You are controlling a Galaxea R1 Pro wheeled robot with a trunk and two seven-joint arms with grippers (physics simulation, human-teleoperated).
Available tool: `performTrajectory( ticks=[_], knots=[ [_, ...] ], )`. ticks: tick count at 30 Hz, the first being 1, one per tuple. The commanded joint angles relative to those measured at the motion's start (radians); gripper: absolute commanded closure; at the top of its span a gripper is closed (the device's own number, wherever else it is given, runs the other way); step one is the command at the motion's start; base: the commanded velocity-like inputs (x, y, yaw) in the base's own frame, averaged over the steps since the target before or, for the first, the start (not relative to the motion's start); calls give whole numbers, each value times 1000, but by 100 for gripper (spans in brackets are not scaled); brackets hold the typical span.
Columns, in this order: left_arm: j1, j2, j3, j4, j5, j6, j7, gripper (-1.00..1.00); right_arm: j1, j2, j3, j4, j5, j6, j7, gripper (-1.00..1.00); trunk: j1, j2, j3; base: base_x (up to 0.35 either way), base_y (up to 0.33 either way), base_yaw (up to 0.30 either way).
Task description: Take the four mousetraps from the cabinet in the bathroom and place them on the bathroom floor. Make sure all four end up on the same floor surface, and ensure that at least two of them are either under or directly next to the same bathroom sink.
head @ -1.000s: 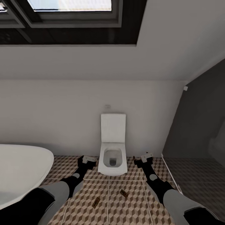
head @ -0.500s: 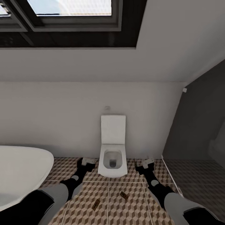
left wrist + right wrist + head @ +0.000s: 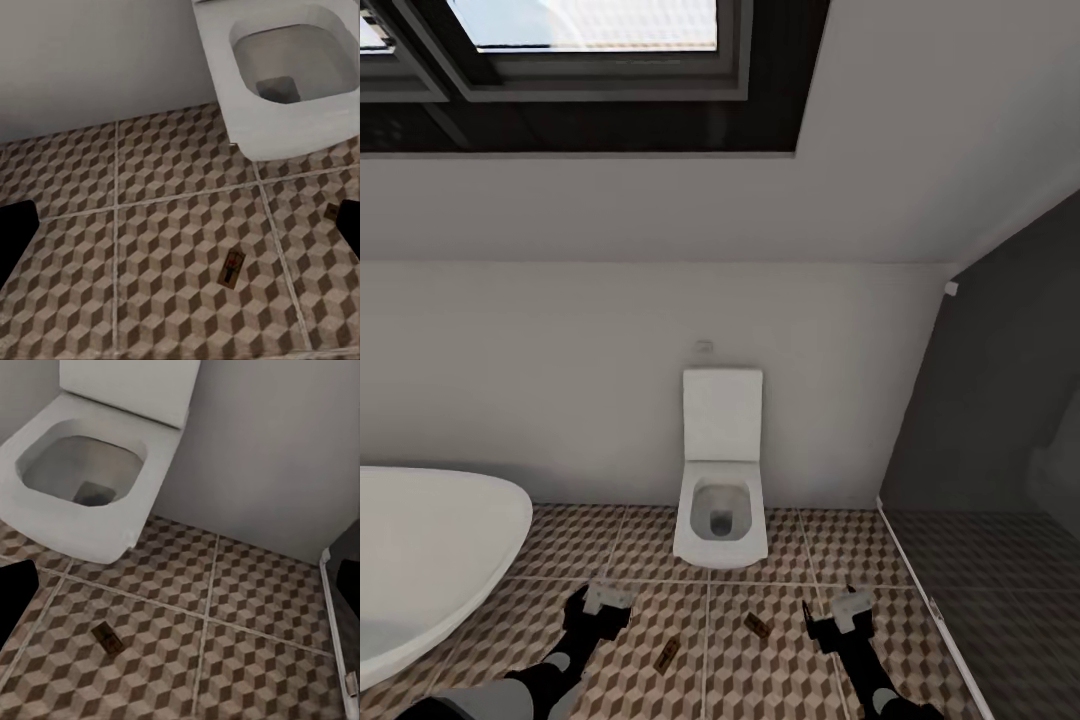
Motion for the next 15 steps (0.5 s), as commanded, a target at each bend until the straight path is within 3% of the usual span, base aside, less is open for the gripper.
performTrajectory(
  ticks=[1,10,15],
  knots=[
    [6,4,-9,4,6,-6,2,-100,8,-1,2,1,10,-7,-11,-100,1,-2,-2,0,0,0],
    [104,33,-9,4,7,-11,6,-100,89,-5,2,2,-1,-50,-14,-100,1,-2,-2,0,0,0],
    [145,60,-8,4,9,-24,8,-100,111,-3,2,3,-53,-75,-13,-100,1,-2,-2,0,0,0]
  ],
)
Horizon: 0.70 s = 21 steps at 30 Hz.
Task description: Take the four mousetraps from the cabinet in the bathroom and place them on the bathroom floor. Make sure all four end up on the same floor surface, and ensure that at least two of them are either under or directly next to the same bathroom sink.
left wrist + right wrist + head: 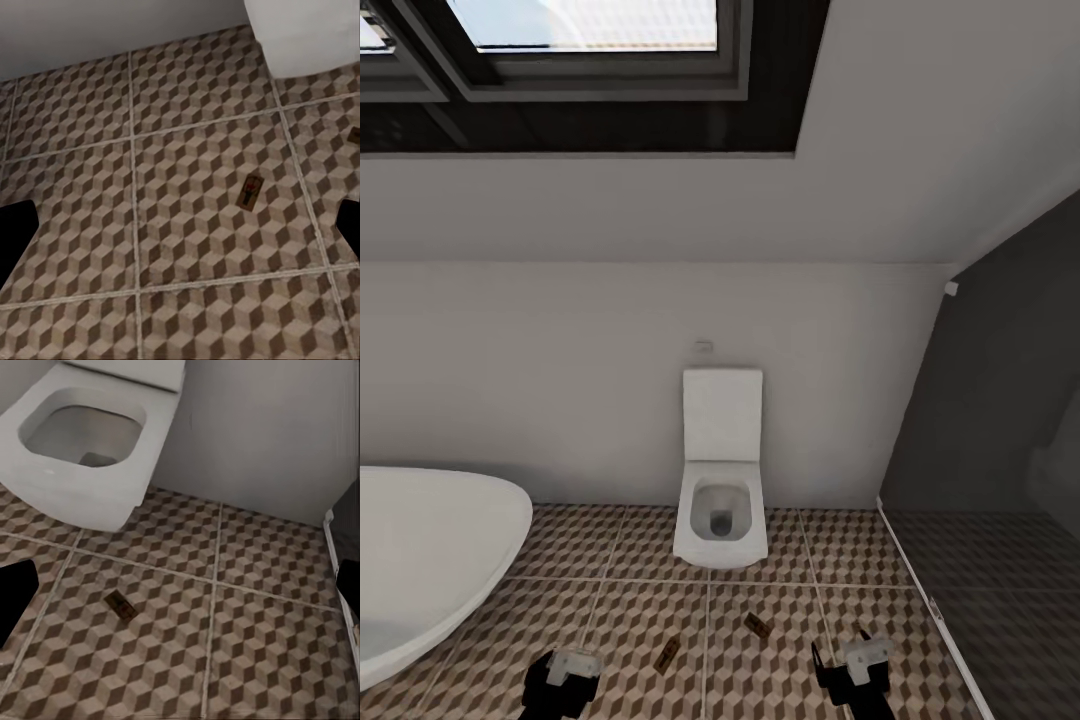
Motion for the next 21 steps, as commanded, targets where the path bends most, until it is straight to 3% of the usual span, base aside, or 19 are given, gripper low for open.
performTrajectory(
  ticks=[1,11,17,19,20,21],
  knots=[
    [2,2,-9,3,6,-6,2,-100,1,1,4,1,2,-1,-10,-100,1,-2,-2,0,0,0],
    [18,13,-9,3,12,33,8,-100,11,15,3,2,-37,11,-11,-100,1,-2,-2,0,0,0],
    [19,-2,-8,2,13,122,8,-100,12,15,2,1,-71,31,-14,-100,1,-2,-2,0,0,0],
    [20,-8,-8,3,14,163,8,-100,13,16,3,2,-83,67,-14,-100,1,-2,-2,0,0,0],
    [21,-8,-7,3,14,236,8,-100,32,14,2,2,-89,127,-12,-100,1,-2,-2,0,0,0],
    [21,-8,-6,3,14,254,7,-100,38,14,2,2,-90,137,-11,-100,1,-2,-2,0,0,0]
  ],
)
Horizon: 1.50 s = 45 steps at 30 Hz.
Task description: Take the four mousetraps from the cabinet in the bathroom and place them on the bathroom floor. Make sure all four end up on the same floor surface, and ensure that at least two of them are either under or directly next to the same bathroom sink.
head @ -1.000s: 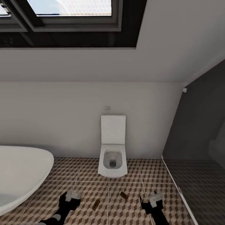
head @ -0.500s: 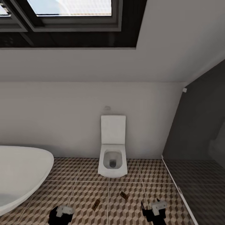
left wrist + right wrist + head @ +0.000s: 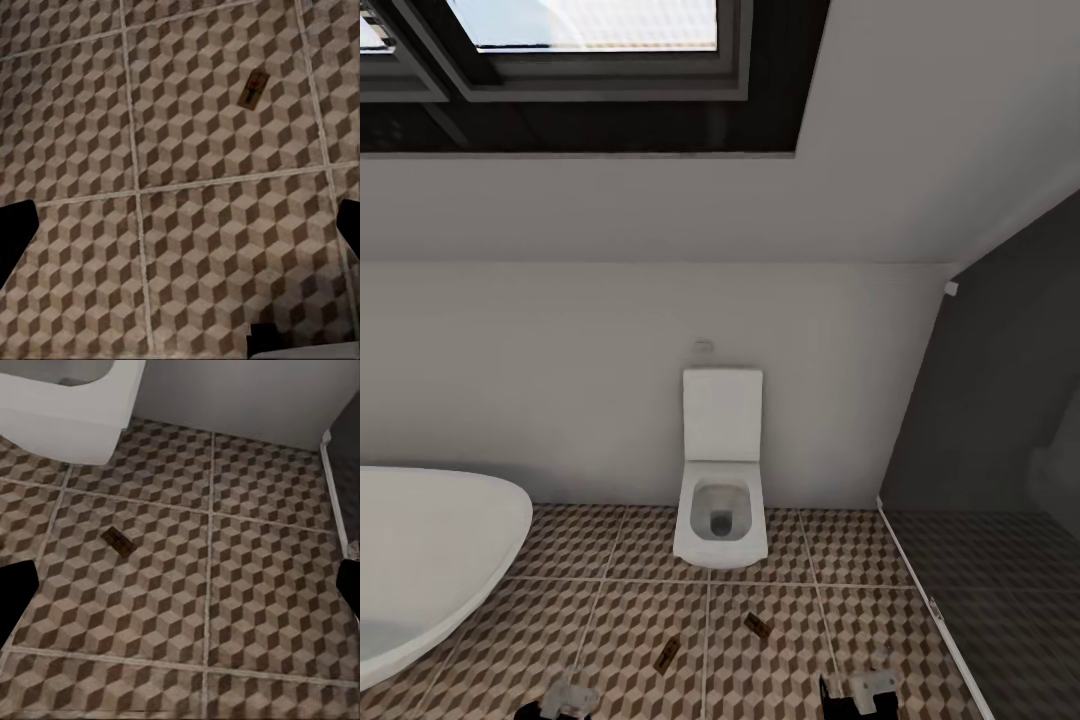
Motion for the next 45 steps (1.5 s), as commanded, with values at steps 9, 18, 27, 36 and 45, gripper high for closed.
performTrajectory(
  ticks=[9,18,27,36,45],
  knots=[
    [98,0,-8,4,9,130,-2,-100,118,1,9,1,-3,63,-9,-100,1,-2,-2,0,0,0],
    [157,7,-5,2,109,140,-3,-100,161,14,8,-3,-103,220,-5,-100,1,-2,-2,0,0,0],
    [158,-1,-5,2,195,141,-3,-100,161,16,8,-3,-139,226,-5,-100,1,-2,-2,0,0,0],
    [158,-10,-5,2,199,142,-2,-100,162,15,7,-3,-142,226,-6,-100,1,-2,-2,0,0,0],
    [158,-9,-5,2,200,142,-1,-100,162,17,8,-3,-142,227,-6,-100,1,-2,-2,0,0,0]
  ],
)
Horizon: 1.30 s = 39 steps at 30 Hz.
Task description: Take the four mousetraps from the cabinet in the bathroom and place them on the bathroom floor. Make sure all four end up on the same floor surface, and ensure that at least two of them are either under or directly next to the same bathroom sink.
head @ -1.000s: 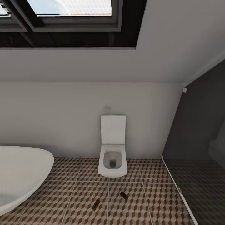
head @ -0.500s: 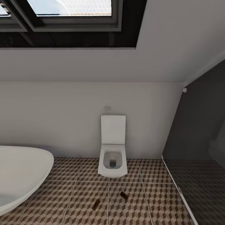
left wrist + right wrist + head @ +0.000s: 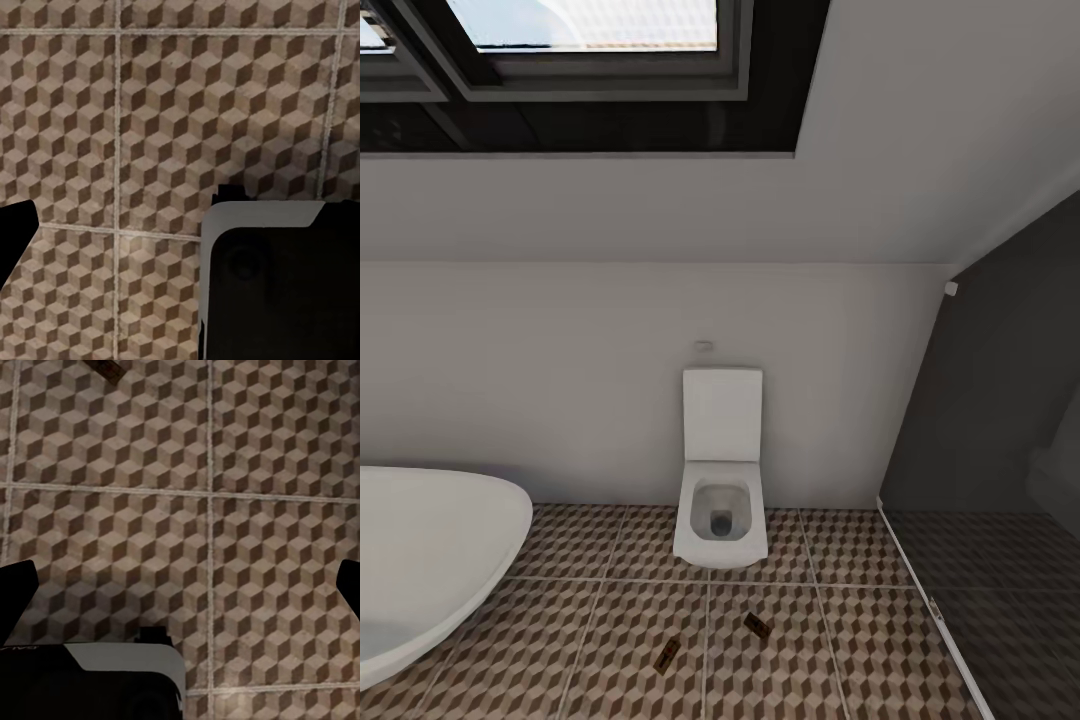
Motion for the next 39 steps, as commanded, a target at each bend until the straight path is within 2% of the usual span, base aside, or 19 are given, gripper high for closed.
performTrajectory(
  ticks=[1,14,22,24,30,39],
  knots=[
    [-1,-1,-8,3,8,-6,0,-100,-1,1,9,1,-10,-3,-2,-100,1,-2,-2,0,0,0],
    [-1,0,-8,3,8,-6,-2,-100,-1,5,9,1,-10,-3,-4,-100,1,-2,-2,0,0,0],
    [-1,0,-8,3,8,-6,0,-100,-1,-14,7,4,-9,1,-5,-100,1,-2,-2,0,0,0],
    [-1,0,-8,3,8,-6,0,-100,-1,-19,8,3,-9,18,-6,-100,1,-2,-2,0,0,0],
    [-1,1,-10,3,8,-9,-4,-100,-1,-16,9,1,-7,143,-7,-100,1,-2,-2,0,0,0],
    [-1,1,-10,2,7,-13,-6,-100,-1,-17,10,-2,-6,168,-3,-100,1,-2,-2,0,0,0]
  ],
)
